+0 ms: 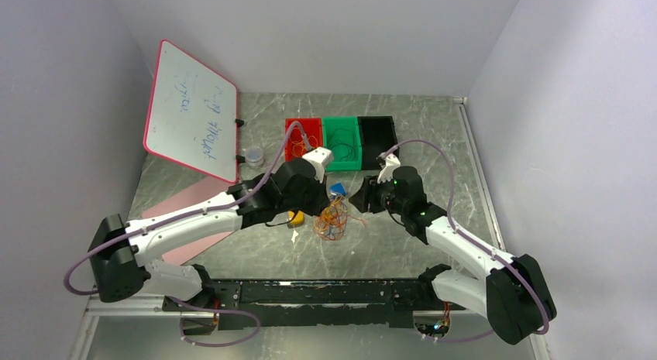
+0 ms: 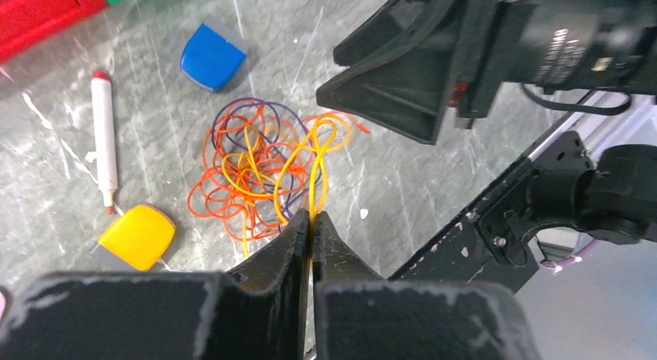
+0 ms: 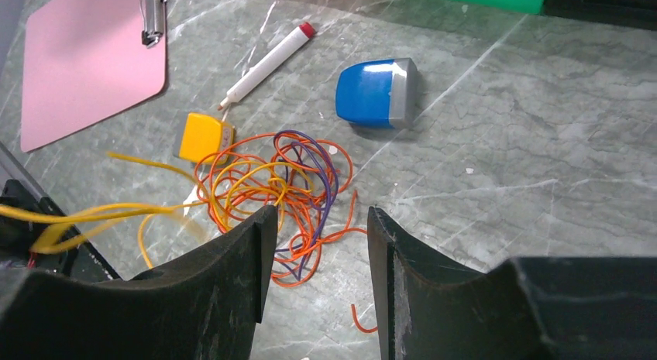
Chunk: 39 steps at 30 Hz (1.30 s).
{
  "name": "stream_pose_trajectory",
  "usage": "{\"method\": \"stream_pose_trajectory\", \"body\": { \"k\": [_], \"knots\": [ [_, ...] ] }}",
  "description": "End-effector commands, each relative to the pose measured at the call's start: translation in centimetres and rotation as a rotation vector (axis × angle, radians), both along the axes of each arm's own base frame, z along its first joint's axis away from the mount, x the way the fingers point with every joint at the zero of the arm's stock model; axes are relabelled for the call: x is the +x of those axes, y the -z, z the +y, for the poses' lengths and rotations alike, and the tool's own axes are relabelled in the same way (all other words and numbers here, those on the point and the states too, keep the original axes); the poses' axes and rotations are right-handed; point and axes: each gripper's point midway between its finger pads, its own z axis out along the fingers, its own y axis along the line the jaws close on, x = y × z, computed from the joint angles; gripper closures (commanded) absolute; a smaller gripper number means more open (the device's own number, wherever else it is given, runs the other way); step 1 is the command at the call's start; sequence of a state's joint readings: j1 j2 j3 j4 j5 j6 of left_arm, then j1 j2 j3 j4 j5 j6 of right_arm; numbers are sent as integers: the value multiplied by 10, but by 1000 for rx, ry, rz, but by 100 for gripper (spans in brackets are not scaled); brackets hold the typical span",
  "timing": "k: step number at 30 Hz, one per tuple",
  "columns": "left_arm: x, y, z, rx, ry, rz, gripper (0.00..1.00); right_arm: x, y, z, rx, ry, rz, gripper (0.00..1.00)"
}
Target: Untangle the cables
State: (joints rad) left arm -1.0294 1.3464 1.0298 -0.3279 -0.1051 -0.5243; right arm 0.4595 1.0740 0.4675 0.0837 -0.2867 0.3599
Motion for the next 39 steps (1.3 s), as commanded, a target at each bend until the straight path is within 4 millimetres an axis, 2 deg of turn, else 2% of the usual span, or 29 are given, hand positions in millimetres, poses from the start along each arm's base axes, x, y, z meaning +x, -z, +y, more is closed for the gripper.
{"method": "stream_pose_trajectory", "body": {
  "k": [1,7,9,16,26,32,34,39],
  "knots": [
    [1,-30,8,4,22,-76,93,6,-8,-2,4,27,-37,50],
    [2,-42,13,16,13,-91,93,3,-17,1,35,2,-80,50],
    [4,-52,14,3,6,-109,93,3,-24,0,45,3,-108,49],
    [11,-104,17,-55,-16,-197,93,2,-41,-1,78,7,-174,45],
    [18,-178,23,-150,-45,-312,93,-7,-55,23,190,-117,-202,40],
    [22,-217,25,-181,-38,-401,93,-5,-55,37,227,-149,-211,38],
    [23,-231,25,-196,-39,-424,93,-6,-55,48,231,-177,-213,38],
    [25,-264,27,-218,-37,-480,93,0,-44,66,213,-194,-195,39]
  ]
}}
